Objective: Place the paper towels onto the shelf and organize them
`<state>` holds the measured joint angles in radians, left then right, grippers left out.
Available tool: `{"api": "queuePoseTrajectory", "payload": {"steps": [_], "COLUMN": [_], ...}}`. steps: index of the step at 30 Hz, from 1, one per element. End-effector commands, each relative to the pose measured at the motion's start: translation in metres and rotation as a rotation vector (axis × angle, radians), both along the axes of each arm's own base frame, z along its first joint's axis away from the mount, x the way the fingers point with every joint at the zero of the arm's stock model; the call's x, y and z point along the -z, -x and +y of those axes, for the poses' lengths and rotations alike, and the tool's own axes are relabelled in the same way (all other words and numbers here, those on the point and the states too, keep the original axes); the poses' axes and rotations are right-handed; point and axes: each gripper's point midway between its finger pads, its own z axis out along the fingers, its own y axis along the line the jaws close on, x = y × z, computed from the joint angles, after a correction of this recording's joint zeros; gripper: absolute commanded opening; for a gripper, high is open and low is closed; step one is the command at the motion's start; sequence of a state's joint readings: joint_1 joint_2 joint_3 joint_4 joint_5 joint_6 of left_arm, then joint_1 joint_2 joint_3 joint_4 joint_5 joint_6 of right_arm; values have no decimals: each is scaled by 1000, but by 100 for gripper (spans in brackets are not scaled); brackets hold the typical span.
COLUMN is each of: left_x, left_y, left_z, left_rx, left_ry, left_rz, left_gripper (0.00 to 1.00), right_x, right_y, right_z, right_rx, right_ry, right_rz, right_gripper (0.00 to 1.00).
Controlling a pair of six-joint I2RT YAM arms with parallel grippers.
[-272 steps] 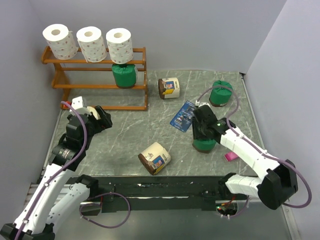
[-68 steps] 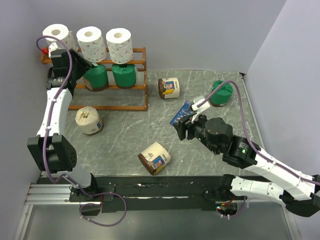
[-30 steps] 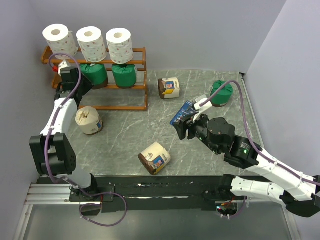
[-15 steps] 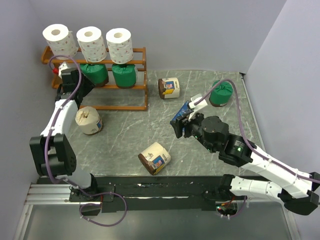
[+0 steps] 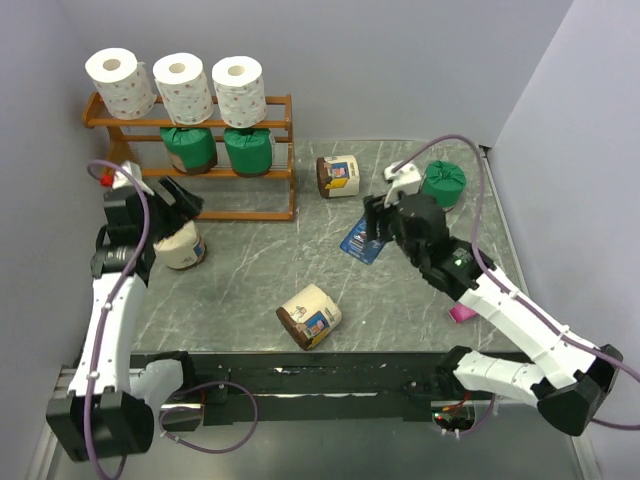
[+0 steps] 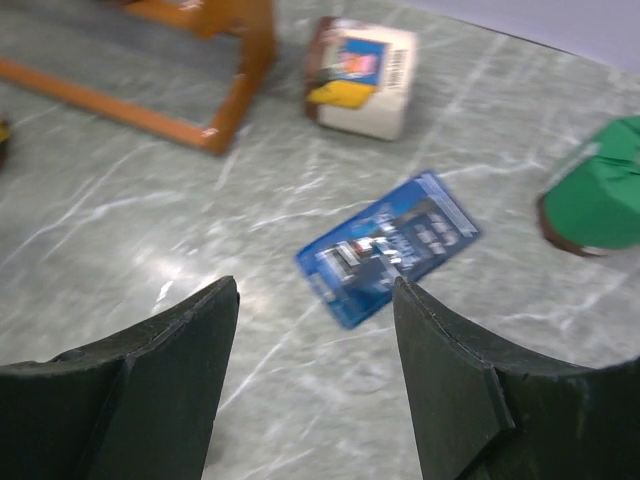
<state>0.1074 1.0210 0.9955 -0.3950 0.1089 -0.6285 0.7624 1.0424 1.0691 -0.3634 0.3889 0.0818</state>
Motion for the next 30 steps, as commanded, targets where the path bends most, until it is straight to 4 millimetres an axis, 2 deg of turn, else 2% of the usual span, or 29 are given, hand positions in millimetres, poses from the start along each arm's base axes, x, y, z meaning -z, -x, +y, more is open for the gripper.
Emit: {"api": "queuePoseTrajectory", "payload": {"steps": [1,4,5,7,9,10,12,13,14,15,16,17,18,19,21,22,23,24,25,26,27,28,30], "left_x": [20,25,30,28,21,23,18,17,14,11,10,11,14,12,12,9,8,7,6,6,6,6,6], "left_y": [33,47,50,57,62,68,70,74,75,76,78,78,79,81,83,86,88,88,89,90,91,91,92], "left_z": [-44,-53,-54,-55,-61,-63,-63,-64,-66,-67,-68,-69,-68,-69,-74,-75,-77,-77,-78,-80,-81,-82,-83], "left_rx": [248,320,338,345,362,367,362,366,373,380,385,388,385,387,398,400,408,406,409,416,421,424,430], "left_ry": [63,44,24,9,18,23,17,19,18,20,19,20,21,20,10,4,2,-3,-4,-5,-5,-4,-4], "left_rz": [27,2,3,-28,-79,-103,-155,-175,-190,-197,-205,-201,-188,-191,-195,-206,-211,-218,-221,-221,-221,-223,-223], "left_gripper": [96,96,96,96,96,96,96,96,96,96,96,96,96,96,96,96,96,96,96,96,96,96,96], "right_x": [-27,-23,-22,-19,-13,-13,-16,-4,1,-1,13,18,14,30,31,47,52,46,65,71,65,80,80], "right_y": [-30,-46,-50,-65,-78,-90,-105,-115,-121,-130,-139,-145,-153,-164,-179,-190,-198,-207,-217,-221,-230,-237,-247], "right_z": [-29,-43,-43,-47,-68,-73,-98,-105,-112,-131,-137,-144,-157,-166,-185,-186,-189,-192,-196,-198,-199,-200,-206], "right_rx": [55,87,75,93,165,193,268,296,328,382,406,434,468,502,557,551,544,541,549,551,546,546,552], "right_ry": [-40,-88,-108,-119,-112,-108,-115,-108,-123,-136,-134,-151,-163,-154,-167,-167,-158,-154,-136,-110,-101,-78,-44], "right_rz": [-75,-65,-53,-34,12,27,40,75,94,97,134,149,143,178,173,206,208,195,235,250,235,261,248], "right_gripper": [71,72,71,71,72,71,71,72,71,71,72,71,71,71,71,70,70,70,70,69,69,69,69]}}
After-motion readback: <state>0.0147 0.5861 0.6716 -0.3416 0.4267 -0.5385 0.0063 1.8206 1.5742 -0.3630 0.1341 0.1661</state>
